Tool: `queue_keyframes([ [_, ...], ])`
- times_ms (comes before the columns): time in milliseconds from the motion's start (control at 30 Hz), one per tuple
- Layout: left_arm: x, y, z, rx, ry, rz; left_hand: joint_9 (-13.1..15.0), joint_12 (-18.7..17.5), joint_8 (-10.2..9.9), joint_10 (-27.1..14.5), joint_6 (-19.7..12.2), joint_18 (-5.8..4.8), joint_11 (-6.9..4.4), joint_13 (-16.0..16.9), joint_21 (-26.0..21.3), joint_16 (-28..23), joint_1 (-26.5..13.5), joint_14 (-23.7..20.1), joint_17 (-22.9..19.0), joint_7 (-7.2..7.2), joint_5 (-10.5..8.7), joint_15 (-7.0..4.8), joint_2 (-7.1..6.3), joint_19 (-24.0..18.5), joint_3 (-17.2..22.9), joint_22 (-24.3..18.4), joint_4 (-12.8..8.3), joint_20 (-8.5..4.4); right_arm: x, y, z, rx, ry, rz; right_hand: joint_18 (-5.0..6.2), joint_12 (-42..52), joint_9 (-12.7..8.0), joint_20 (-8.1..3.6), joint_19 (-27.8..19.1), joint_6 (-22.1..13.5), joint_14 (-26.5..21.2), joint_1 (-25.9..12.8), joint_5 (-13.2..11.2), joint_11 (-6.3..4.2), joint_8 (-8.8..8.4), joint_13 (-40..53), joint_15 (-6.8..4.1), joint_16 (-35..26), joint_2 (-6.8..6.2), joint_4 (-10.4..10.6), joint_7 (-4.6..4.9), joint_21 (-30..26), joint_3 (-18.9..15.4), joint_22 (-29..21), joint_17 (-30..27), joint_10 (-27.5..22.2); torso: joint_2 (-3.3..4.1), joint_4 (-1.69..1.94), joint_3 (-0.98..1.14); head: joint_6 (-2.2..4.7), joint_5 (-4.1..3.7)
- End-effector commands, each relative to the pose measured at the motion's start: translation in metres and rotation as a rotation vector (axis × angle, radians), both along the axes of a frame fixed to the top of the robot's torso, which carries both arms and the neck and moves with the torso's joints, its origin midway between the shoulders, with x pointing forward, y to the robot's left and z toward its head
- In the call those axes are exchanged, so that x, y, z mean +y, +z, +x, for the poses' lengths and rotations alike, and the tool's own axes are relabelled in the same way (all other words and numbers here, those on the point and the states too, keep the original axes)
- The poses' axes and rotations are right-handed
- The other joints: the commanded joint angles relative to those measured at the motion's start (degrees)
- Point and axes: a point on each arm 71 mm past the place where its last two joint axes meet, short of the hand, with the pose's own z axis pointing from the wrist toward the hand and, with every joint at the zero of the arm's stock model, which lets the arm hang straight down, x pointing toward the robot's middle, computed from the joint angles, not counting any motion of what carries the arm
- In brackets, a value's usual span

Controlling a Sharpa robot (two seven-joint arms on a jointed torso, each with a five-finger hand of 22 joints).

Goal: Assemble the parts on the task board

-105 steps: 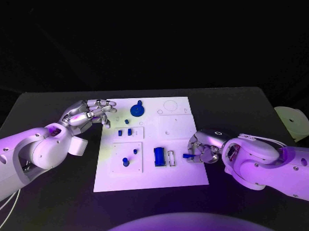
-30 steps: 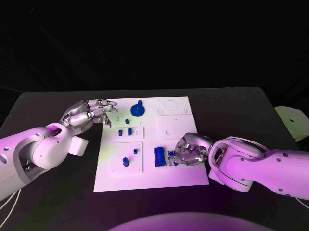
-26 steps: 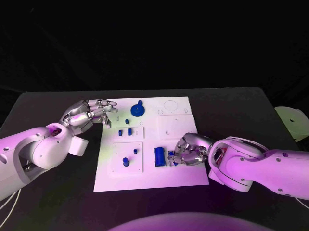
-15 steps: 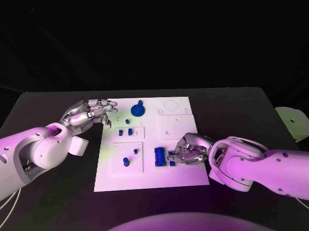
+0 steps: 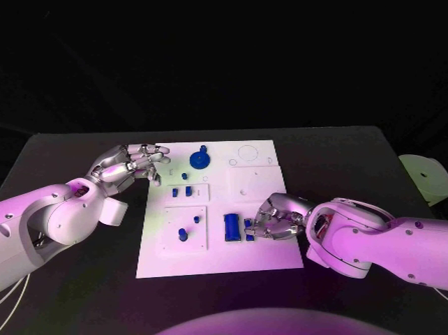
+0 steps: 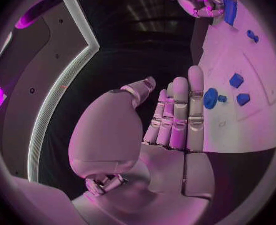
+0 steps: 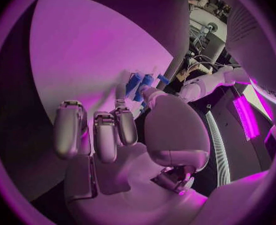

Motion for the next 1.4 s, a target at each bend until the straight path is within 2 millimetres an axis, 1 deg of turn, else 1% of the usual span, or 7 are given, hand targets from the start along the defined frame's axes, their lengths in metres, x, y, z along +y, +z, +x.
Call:
queue_keyframes([
  [33, -0.002, 0.001, -0.001, -0.002, -0.016, -0.009, -0.06, 0.19, 0.05, -0.40, -0.16, 0.75, 0.14, 0.07, 0.30, 0.19, -0.10, -0.41, 0.06, 0.04, 0.10, 0.05, -0.04, -0.41, -0.05, 0.06, 0.16, 0.14, 0.002, -0.001, -0.004, 0.028, 0.069, 0.000, -0.34, 0.10, 0.10, -0.29, 0.96, -0.19, 5.50, 0.24, -2.35, 0.22, -0.03, 6.60, -0.06, 0.06, -0.22, 0.40, 0.37, -0.37, -1.40, 9.50, 11.83, 0.76, -0.02, 0.01, 0.00, 0.05, -0.12],
  [300, -0.001, 0.000, -0.001, -0.002, -0.014, -0.007, -0.06, 0.19, 0.05, -0.40, -0.16, 0.75, 0.14, 0.07, 0.30, 0.19, -0.10, -0.41, 0.06, 0.04, 0.10, 0.05, -0.04, -0.41, -0.05, 0.06, 0.16, 0.14, -0.002, -0.002, -0.006, 0.051, 0.090, -0.006, -0.36, 0.01, 0.12, -0.28, 1.00, -0.20, 5.51, 0.28, -3.83, 0.22, -0.04, 6.57, -0.06, 0.07, -0.18, 0.41, 0.35, -0.31, -2.63, 9.57, 11.88, 0.71, 0.01, -0.01, -0.03, 0.05, -0.11],
  [633, -0.002, 0.001, -0.001, -0.002, -0.015, -0.008, -0.06, 0.25, 0.09, -0.42, -0.14, 0.76, 0.13, 0.08, 0.31, 0.21, -0.03, -0.41, 0.10, 0.03, 0.10, 0.05, 0.07, -0.41, 0.00, 0.07, 0.19, 0.15, -0.004, -0.004, -0.004, 0.051, 0.089, -0.018, -0.35, -0.04, 0.12, -0.28, 1.00, -0.19, 5.50, 0.48, -4.17, 0.20, -0.04, 6.55, -0.06, 0.06, 0.00, 0.38, 0.34, -0.35, -2.87, 9.58, 11.85, 0.69, 0.01, 0.05, -0.02, 0.10, -0.10],
  [967, -0.002, 0.001, -0.001, -0.002, -0.016, -0.008, -0.06, 0.25, 0.09, -0.42, -0.14, 0.76, 0.13, 0.08, 0.31, 0.21, -0.03, -0.41, 0.10, 0.03, 0.10, 0.05, 0.07, -0.41, 0.00, 0.07, 0.19, 0.15, -0.002, -0.007, 0.003, 0.028, 0.064, -0.029, -0.39, 0.09, 0.19, -0.31, 1.08, 0.10, 5.53, 0.68, -4.44, 0.14, 0.12, 6.66, -0.11, 0.11, 1.36, 0.53, 0.24, -0.19, -3.28, 9.68, 11.98, 0.77, 0.05, 0.10, 0.02, 0.00, -0.03],
  [1200, -0.002, 0.001, -0.001, -0.005, -0.014, -0.009, -0.06, 0.25, 0.09, -0.42, -0.14, 0.76, 0.13, 0.08, 0.31, 0.21, -0.03, -0.41, 0.10, 0.03, 0.10, 0.05, 0.07, -0.41, 0.00, 0.07, 0.19, 0.15, 0.000, -0.009, 0.007, 0.022, 0.061, -0.033, -0.38, 0.09, 0.21, -0.32, 1.08, 0.16, 5.54, 0.67, -4.41, 0.11, 0.16, 6.66, -0.13, 0.12, 1.72, 0.52, 0.22, -0.23, -3.38, 9.68, 12.03, 0.78, -0.03, -0.03, -0.02, -0.03, -0.16],
  [1333, -0.002, 0.001, 0.000, -0.006, -0.013, -0.009, -0.07, 0.28, 0.11, -0.43, -0.14, 0.76, 0.12, 0.09, 0.31, 0.22, 0.03, -0.42, 0.13, 0.03, 0.10, 0.05, 0.09, -0.41, 0.01, 0.08, 0.19, 0.15, 0.001, -0.009, 0.007, 0.015, 0.067, -0.035, -0.38, 0.17, 0.26, -0.37, 1.10, 0.15, 5.53, 1.93, -4.34, 0.04, 0.22, 6.73, -0.19, 0.10, 1.83, 0.07, 0.14, -0.22, -3.62, 9.73, 11.98, 0.82, -0.04, 0.00, -0.02, 0.06, -0.25],
  [1400, -0.002, 0.001, 0.000, -0.006, -0.013, -0.009, -0.07, 0.28, 0.11, -0.43, -0.14, 0.76, 0.12, 0.09, 0.31, 0.22, 0.03, -0.42, 0.13, 0.03, 0.10, 0.05, 0.09, -0.41, 0.01, 0.08, 0.19, 0.15, 0.001, -0.009, 0.007, 0.012, 0.067, -0.037, -0.37, 0.16, 0.28, -0.42, 1.09, 0.04, 5.54, 4.33, -5.23, 0.00, 0.21, 6.75, -0.24, 0.11, 1.64, -0.80, 0.12, -0.34, -3.73, 9.73, 12.00, 0.83, -0.04, 0.01, -0.03, 0.01, -0.23],
])
